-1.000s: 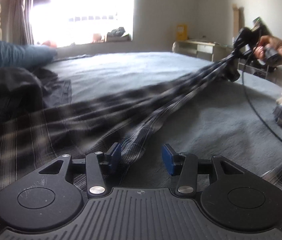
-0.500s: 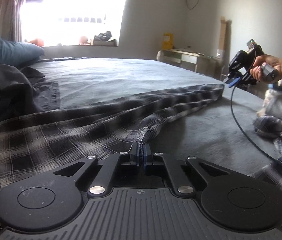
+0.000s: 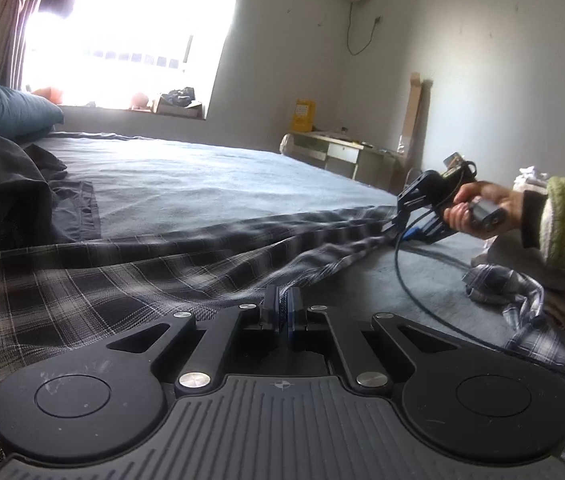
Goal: Fold clothes
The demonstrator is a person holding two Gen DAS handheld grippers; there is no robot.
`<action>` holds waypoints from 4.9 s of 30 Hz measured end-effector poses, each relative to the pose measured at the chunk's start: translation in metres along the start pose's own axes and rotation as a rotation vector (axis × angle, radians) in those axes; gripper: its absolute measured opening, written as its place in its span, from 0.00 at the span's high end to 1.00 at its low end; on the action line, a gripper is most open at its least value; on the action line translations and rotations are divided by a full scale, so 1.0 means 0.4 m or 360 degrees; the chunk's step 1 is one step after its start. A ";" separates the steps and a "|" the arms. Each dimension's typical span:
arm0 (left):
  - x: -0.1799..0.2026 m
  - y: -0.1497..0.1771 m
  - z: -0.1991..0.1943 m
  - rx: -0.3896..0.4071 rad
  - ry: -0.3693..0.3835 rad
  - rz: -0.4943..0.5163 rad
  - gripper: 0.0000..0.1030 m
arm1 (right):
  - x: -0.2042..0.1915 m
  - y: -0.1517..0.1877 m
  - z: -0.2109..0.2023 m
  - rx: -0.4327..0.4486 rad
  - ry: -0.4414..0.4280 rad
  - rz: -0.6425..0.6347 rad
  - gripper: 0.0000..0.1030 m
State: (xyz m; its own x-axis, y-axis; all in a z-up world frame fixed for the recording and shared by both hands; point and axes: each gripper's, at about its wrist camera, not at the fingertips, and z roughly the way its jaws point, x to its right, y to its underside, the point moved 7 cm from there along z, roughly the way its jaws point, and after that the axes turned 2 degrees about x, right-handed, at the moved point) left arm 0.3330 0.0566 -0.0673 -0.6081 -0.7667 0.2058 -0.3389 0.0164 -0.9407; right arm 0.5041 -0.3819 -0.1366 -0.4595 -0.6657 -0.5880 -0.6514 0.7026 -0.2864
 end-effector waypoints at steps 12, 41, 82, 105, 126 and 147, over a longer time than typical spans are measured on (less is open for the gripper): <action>0.000 0.027 0.016 -0.0160 0.0038 0.0027 0.98 | -0.048 0.023 -0.159 0.0087 0.0190 -0.0539 0.98; -0.028 0.068 0.084 -0.0382 -0.0046 -0.0240 0.74 | -0.569 0.368 0.070 -0.0034 -0.0221 -0.2351 0.54; -0.016 0.077 0.077 -0.0358 -0.0027 -0.0209 0.71 | -0.626 0.444 0.263 0.0256 0.0172 -0.2785 0.92; -0.016 0.049 0.062 -0.0293 -0.0005 -0.0261 0.70 | -0.386 -0.059 -0.635 0.0951 -0.0088 -0.1341 0.59; 0.195 -0.193 0.127 -0.0152 -0.0073 -0.0164 0.63 | -0.224 0.053 -1.148 0.1335 -0.0533 -0.1089 0.51; 0.061 0.002 0.356 -0.0268 -0.0185 -0.0449 0.63 | -0.101 -0.286 -0.076 0.0371 0.0287 -0.0849 0.51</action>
State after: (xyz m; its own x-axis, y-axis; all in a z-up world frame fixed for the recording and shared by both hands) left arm 0.4201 -0.0534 -0.1015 -0.3911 -0.8239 0.4102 -0.6016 -0.1084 -0.7914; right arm 0.5789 -0.4431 -0.0571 -0.2142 -0.9589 -0.1861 -0.6798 0.2832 -0.6765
